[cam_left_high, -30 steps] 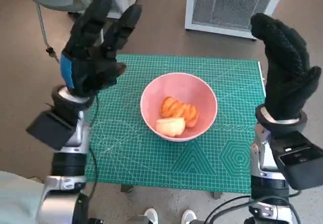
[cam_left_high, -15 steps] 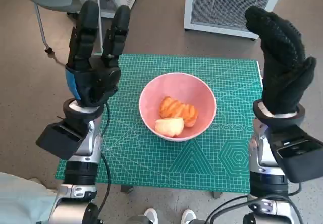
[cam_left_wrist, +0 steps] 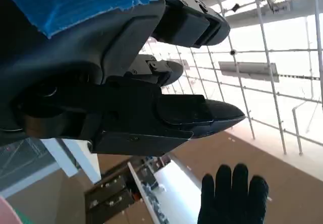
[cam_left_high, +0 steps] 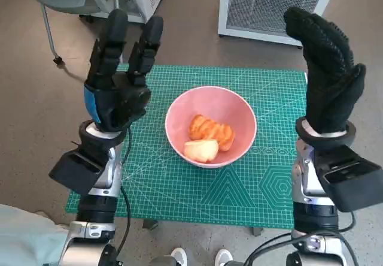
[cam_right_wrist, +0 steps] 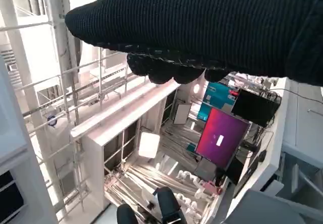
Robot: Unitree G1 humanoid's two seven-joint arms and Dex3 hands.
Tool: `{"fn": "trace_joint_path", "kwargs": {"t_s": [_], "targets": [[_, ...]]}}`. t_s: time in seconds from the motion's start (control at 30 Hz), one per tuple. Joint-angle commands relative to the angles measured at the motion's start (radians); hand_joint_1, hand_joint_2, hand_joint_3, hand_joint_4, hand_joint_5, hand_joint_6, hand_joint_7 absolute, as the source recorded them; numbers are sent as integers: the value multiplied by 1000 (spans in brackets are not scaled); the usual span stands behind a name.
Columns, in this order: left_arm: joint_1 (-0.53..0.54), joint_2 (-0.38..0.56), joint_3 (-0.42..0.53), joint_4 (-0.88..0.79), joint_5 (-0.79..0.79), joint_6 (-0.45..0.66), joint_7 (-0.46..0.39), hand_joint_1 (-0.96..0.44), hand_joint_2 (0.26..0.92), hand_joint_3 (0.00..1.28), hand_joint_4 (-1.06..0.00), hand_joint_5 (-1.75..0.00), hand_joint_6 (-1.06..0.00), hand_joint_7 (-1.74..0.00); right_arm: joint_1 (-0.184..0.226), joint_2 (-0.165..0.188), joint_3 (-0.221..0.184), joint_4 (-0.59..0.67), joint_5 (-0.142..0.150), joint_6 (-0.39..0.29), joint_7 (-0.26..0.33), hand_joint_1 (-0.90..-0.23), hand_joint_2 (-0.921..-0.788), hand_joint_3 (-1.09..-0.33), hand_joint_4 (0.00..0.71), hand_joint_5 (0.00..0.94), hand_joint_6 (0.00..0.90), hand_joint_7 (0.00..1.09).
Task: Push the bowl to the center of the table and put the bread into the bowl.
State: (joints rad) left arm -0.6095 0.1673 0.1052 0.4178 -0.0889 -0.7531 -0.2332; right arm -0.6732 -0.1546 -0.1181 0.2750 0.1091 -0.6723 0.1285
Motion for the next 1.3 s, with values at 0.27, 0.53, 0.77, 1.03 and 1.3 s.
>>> {"fn": "trace_joint_path", "kwargs": {"t_s": [0.27,0.53,0.77,1.03,1.3], "targets": [[4,-3,-11,35,0,-41,-2,45,921,144,-356,-10,-387,-4,8,3,1,10,-17,9,-10,-477,-921,-722,314,15,10,695],[4,-8,-19,26,8,-27,4,28,921,140,-359,-7,-388,-4,5,-1,-1,17,-20,8,-12,-480,-921,-722,314,14,9,695],[4,-8,-21,26,17,-19,7,9,921,135,-362,-6,-391,-4,4,-2,-3,22,-21,7,-12,-483,-921,-722,314,13,8,696],[1,-8,-24,30,23,-20,9,-5,921,128,-366,-6,-396,-6,0,-2,-6,30,-19,3,-9,-489,-921,-720,315,13,8,697],[0,-8,-24,33,26,-18,12,-19,921,126,-371,-6,-398,-5,1,-3,-6,29,-23,2,-10,-484,-921,-722,315,12,6,698]]}}
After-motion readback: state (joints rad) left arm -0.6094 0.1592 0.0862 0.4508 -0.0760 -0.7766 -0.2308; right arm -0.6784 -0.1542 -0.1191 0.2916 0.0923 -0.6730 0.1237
